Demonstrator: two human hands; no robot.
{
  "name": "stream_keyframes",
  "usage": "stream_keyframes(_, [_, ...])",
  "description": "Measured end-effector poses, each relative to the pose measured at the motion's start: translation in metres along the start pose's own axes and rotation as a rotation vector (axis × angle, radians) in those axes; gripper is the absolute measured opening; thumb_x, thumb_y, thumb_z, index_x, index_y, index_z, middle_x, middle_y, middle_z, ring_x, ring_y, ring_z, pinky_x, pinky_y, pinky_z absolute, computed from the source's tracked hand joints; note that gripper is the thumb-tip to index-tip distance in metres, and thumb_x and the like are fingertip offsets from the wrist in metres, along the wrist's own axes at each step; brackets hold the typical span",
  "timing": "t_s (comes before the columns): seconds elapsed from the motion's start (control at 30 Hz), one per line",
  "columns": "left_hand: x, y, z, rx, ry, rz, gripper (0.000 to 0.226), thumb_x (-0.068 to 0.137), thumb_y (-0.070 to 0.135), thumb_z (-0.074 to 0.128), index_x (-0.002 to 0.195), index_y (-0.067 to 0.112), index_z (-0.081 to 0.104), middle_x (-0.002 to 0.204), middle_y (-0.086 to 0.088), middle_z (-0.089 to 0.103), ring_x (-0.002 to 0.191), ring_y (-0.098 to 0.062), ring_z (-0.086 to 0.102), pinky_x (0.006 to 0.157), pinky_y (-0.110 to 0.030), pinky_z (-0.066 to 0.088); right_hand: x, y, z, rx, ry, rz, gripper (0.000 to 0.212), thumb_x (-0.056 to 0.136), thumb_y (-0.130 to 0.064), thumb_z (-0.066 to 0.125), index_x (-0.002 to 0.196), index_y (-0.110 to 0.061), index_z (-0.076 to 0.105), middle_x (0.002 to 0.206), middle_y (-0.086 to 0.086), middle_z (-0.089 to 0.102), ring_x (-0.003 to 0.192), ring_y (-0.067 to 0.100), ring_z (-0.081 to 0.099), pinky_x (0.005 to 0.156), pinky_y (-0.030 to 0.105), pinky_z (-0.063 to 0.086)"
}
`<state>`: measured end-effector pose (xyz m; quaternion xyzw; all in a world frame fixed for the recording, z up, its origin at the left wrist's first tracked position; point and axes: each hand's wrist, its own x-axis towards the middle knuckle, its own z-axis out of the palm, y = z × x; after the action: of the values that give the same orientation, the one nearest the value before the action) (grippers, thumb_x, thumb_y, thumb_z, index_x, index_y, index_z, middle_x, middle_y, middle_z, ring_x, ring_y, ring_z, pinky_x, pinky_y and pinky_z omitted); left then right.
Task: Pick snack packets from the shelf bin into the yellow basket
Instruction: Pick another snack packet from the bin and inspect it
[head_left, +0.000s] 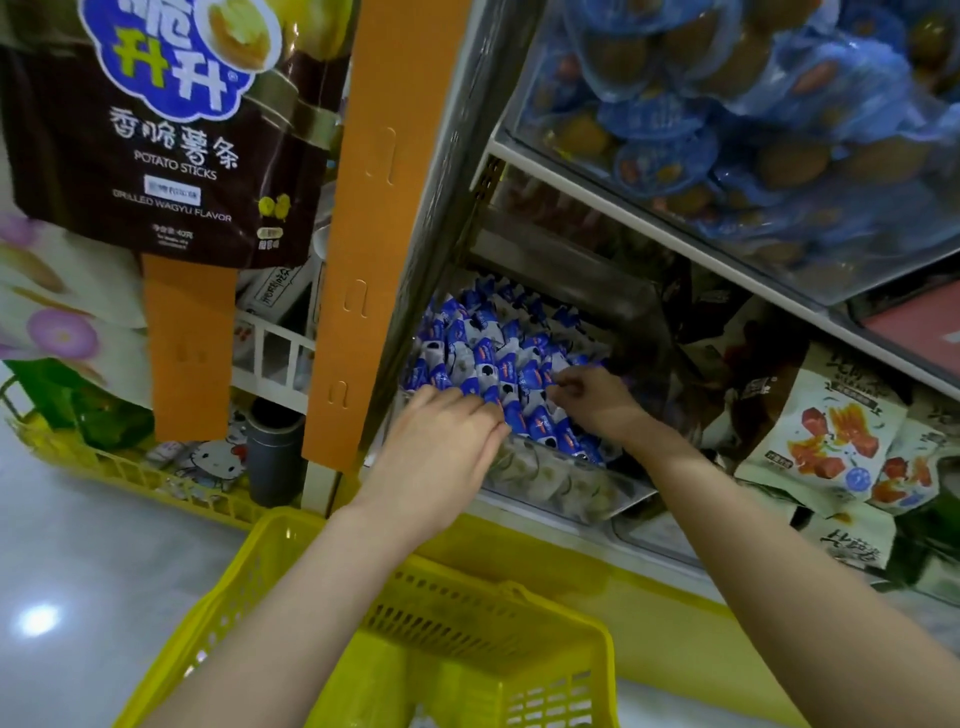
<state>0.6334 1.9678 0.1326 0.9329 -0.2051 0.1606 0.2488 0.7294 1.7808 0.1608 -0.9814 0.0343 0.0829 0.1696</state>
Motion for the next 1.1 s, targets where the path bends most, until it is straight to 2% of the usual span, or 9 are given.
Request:
stream_keyframes(0.1, [0.0, 0.0, 0.001, -0.004, 0.005, 0.001, 0.036, 0.097, 0.033, 0.029, 0.105, 0.02, 0.062, 0.1, 0.004, 0.066, 0.093, -0.014, 0.054, 0.086, -0.029, 0.029, -0.003, 0.001, -0.004, 0.006, -0.056, 0.0, 0.032, 0.097, -0.022, 0.045, 0.125, -0.01, 0.056, 0.132, 0.008, 0.055, 0.116, 0.02, 0.052, 0.09, 0.024, 0.037])
stream_keyframes(0.17, [0.0, -0.001, 0.001, -0.009, 0.014, 0.009, 0.035, 0.097, 0.032, 0.032, 0.103, 0.018, 0.063, 0.097, 0.002, 0.067, 0.09, -0.015, 0.055, 0.084, -0.03, 0.03, -0.004, 0.001, -0.01, -0.002, -0.027, 0.005, 0.033, 0.099, -0.02, 0.04, 0.127, -0.012, 0.054, 0.133, 0.008, 0.053, 0.118, 0.021, 0.051, 0.089, 0.024, 0.037])
stream_keyframes(0.33, [0.0, -0.001, 0.0, -0.014, 0.042, 0.022, 0.034, 0.097, 0.031, 0.034, 0.099, 0.016, 0.065, 0.09, 0.0, 0.068, 0.085, -0.017, 0.057, 0.08, -0.03, 0.03, -0.003, -0.001, -0.032, -0.122, 0.124, 0.052, 0.031, 0.099, -0.013, 0.037, 0.123, -0.008, 0.056, 0.128, 0.012, 0.055, 0.11, 0.026, 0.055, 0.08, 0.024, 0.037])
stream_keyframes(0.47, [0.0, -0.002, 0.0, -0.019, 0.042, 0.03, 0.032, 0.098, 0.031, 0.033, 0.102, 0.018, 0.062, 0.094, 0.002, 0.066, 0.088, -0.016, 0.054, 0.081, -0.03, 0.028, -0.004, -0.006, -0.035, -0.295, 0.011, 0.174, 0.03, 0.099, -0.015, 0.035, 0.115, -0.002, 0.057, 0.113, 0.018, 0.059, 0.079, 0.02, 0.052, 0.067, 0.026, 0.036])
stream_keyframes(0.63, [0.0, -0.004, 0.001, -0.019, 0.053, 0.052, 0.033, 0.099, 0.031, 0.029, 0.105, 0.02, 0.059, 0.097, 0.004, 0.064, 0.092, -0.014, 0.053, 0.082, -0.029, 0.027, 0.0, -0.007, -0.024, -0.171, -0.055, 0.284, 0.017, 0.096, -0.017, 0.047, 0.087, -0.003, 0.051, 0.08, 0.01, 0.051, 0.061, 0.015, 0.044, 0.054, 0.027, 0.034])
stream_keyframes(0.73, [0.0, -0.004, 0.002, -0.05, 0.054, 0.061, 0.032, 0.099, 0.031, 0.03, 0.106, 0.02, 0.059, 0.1, 0.004, 0.064, 0.094, -0.014, 0.052, 0.084, -0.029, 0.024, -0.002, -0.004, -0.018, -0.041, 0.022, 0.293, 0.019, 0.091, -0.021, 0.056, 0.094, -0.004, 0.051, 0.081, 0.008, 0.054, 0.066, 0.017, 0.05, 0.048, 0.024, 0.032])
stream_keyframes(0.8, [0.0, -0.004, 0.002, -0.067, 0.062, 0.064, 0.031, 0.1, 0.03, 0.03, 0.107, 0.021, 0.059, 0.101, 0.004, 0.064, 0.095, -0.014, 0.053, 0.085, -0.029, 0.025, -0.005, -0.006, -0.017, -0.077, 0.003, 0.282, 0.022, 0.091, -0.023, 0.058, 0.078, -0.006, 0.052, 0.072, 0.005, 0.05, 0.062, 0.015, 0.048, 0.049, 0.023, 0.035])
stream_keyframes(0.9, [-0.001, -0.005, 0.002, -0.074, 0.082, 0.074, 0.031, 0.1, 0.029, 0.03, 0.106, 0.02, 0.059, 0.1, 0.004, 0.064, 0.095, -0.014, 0.053, 0.086, -0.029, 0.026, -0.007, -0.009, -0.017, -0.169, -0.03, 0.294, 0.024, 0.091, -0.025, 0.057, 0.092, -0.002, 0.059, 0.085, 0.009, 0.055, 0.082, 0.021, 0.056, 0.071, 0.029, 0.044])
stream_keyframes(1.1, [-0.001, -0.006, 0.004, -0.081, 0.09, 0.095, 0.03, 0.1, 0.03, 0.031, 0.11, 0.021, 0.058, 0.104, 0.005, 0.064, 0.098, -0.013, 0.052, 0.089, -0.029, 0.027, -0.012, -0.011, -0.021, -0.176, 0.207, 0.219, 0.019, 0.093, -0.023, 0.055, 0.086, -0.008, 0.063, 0.073, 0.004, 0.055, 0.064, 0.014, 0.051, 0.063, 0.025, 0.038])
